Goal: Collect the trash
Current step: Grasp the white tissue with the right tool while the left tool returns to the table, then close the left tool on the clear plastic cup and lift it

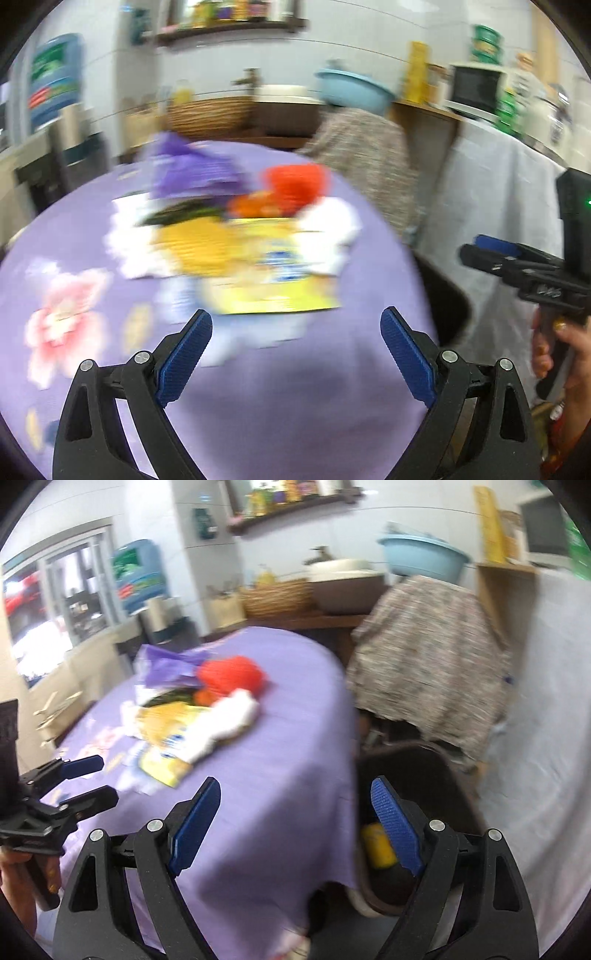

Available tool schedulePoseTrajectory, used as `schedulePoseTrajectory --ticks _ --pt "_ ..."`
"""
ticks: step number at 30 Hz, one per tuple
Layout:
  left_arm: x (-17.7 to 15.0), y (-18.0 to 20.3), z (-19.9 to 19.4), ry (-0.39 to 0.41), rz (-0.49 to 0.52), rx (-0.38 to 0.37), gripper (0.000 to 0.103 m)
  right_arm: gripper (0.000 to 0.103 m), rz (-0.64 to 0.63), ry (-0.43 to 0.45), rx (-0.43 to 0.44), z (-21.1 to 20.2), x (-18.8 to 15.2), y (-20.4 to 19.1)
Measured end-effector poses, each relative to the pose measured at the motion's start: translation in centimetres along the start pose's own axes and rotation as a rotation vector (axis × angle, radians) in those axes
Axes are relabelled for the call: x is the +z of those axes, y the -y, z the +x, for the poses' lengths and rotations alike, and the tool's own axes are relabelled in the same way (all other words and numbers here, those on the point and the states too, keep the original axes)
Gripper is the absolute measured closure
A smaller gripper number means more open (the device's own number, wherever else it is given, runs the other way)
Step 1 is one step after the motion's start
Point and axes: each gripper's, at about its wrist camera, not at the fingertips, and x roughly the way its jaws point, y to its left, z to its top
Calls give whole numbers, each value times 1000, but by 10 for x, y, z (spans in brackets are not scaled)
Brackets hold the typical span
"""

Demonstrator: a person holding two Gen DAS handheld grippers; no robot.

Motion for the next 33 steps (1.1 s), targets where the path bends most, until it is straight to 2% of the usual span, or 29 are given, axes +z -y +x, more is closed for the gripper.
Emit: schedulePoseTrajectory --ticks 4,10,15,17,19,21,24,29,31,33 --pt "-4 -51 -11 3 -43 135 12 20 -2 -21 101 27 19 -33" --pt "-13 -113 -25 8 -120 221 11 20 65 -78 155 77 44 -58" --pt "-15 -149 -32 7 -175 253 7 24 87 -127 74 116 52 -62" --pt "-15 -160 -31 -7 -201 258 6 31 97 -146 61 127 52 -61" --pt "-16 -171 -31 -17 -231 249 6 50 86 -154 52 133 51 -60" --pt "-16 -182 -32 -20 -258 257 6 62 85 -167 53 137 50 -60" --pt "-16 -189 -33 -15 -280 253 6 73 95 -160 72 136 49 -57" --pt "-6 -202 -31 -14 -312 253 6 82 49 -117 93 122 49 -63" --pt "2 -212 -30 -9 -357 257 6 83 16 -111 102 116 48 -68" --pt "12 -224 -27 -15 -417 222 7 83 -13 -94 120 108 46 -74"
